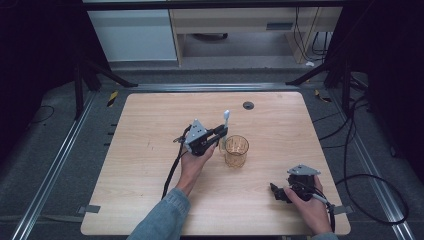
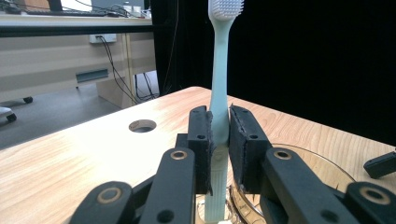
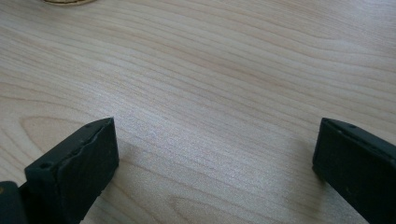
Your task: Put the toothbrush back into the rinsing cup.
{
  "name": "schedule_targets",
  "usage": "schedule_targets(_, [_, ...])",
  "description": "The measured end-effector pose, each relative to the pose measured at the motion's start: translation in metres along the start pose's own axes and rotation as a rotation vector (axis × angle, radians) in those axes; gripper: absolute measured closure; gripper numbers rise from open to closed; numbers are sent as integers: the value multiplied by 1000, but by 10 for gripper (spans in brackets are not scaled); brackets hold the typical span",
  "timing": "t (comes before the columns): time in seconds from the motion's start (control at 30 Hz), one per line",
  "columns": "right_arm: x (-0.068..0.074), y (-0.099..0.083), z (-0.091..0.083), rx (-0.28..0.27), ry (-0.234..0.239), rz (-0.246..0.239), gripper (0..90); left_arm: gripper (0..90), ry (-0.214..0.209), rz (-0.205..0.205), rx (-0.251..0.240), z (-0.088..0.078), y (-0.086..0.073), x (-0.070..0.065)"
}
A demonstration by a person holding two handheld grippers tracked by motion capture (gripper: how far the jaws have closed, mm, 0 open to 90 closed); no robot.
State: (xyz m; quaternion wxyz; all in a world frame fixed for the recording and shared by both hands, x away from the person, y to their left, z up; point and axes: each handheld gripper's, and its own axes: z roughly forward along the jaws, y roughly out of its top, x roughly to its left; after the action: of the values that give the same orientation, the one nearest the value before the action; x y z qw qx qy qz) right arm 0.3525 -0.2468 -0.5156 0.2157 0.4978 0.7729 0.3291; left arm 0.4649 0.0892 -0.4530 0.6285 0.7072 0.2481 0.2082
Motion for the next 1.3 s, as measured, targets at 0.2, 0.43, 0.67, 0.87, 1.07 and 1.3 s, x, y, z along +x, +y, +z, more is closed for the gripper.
schedule_targets(0.2, [0, 0, 0, 0, 1, 2, 6, 785, 1, -4, -1, 0, -2, 0])
schedule_targets(0.43, [0, 0, 0, 0, 1, 1, 7, 785, 2, 0, 0, 0, -2, 1])
schedule_targets(0.67, [0, 0, 0, 0, 1, 2, 6, 785, 2, 10, 6, 1, -5, 1])
schedule_targets(0.87, [0, 0, 0, 0, 1, 2, 7, 785, 0, 7, -1, 0, -8, 2])
schedule_targets(1.07, [0, 0, 0, 0, 1, 2, 7, 785, -3, 5, 1, -1, -12, 1])
schedule_targets(1.3, [0, 0, 0, 0, 1, 2, 7, 784, -5, -7, -4, -1, -18, 1])
